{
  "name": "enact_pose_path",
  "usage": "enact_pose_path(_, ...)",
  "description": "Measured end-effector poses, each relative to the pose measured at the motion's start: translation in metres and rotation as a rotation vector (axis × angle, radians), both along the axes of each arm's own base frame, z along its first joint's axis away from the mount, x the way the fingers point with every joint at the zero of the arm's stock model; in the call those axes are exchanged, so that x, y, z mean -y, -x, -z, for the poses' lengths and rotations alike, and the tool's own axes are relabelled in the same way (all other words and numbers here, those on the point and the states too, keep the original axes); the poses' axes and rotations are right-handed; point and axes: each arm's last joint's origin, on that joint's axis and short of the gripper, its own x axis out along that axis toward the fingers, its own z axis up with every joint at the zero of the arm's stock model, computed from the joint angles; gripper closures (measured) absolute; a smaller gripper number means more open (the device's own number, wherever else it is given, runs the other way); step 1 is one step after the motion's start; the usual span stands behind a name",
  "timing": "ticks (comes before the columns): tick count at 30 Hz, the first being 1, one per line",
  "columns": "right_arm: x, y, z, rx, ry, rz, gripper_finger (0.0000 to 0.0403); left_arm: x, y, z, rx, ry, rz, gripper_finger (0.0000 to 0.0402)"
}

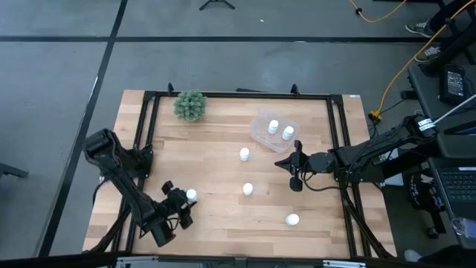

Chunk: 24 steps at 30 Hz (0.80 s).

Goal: Pick and place pill bottles into a basket
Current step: Put the white pill bottle into the transparent bin

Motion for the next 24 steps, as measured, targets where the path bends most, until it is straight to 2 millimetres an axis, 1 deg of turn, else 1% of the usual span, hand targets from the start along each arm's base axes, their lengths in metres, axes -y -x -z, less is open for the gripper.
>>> enact_pose_path(6, 0.0, 0.0, 0.0, 0.0, 0.0, 0.0, 0.0393, -0.019, -0.01, -0.028, -0.02, -0.051, 0.069, 0.0223)
enact_pose_path(10, 0.0, 0.0, 0.0, -0.001, 0.0, 0.0, 0.0393, -0.031, -0.015, -0.042, -0.035, -0.089, 0.109, 0.0223)
enact_pose_path(16, 0.0, 0.0, 0.0, -0.001, 0.002, -0.001, 0.0393, -0.045, -0.017, -0.059, -0.047, -0.134, 0.157, 0.0221)
enact_pose_path(24, 0.0, -0.001, -0.002, 0.027, -0.022, 0.009, 0.0393, -0.058, -0.023, -0.078, -0.028, -0.183, 0.221, 0.0223)
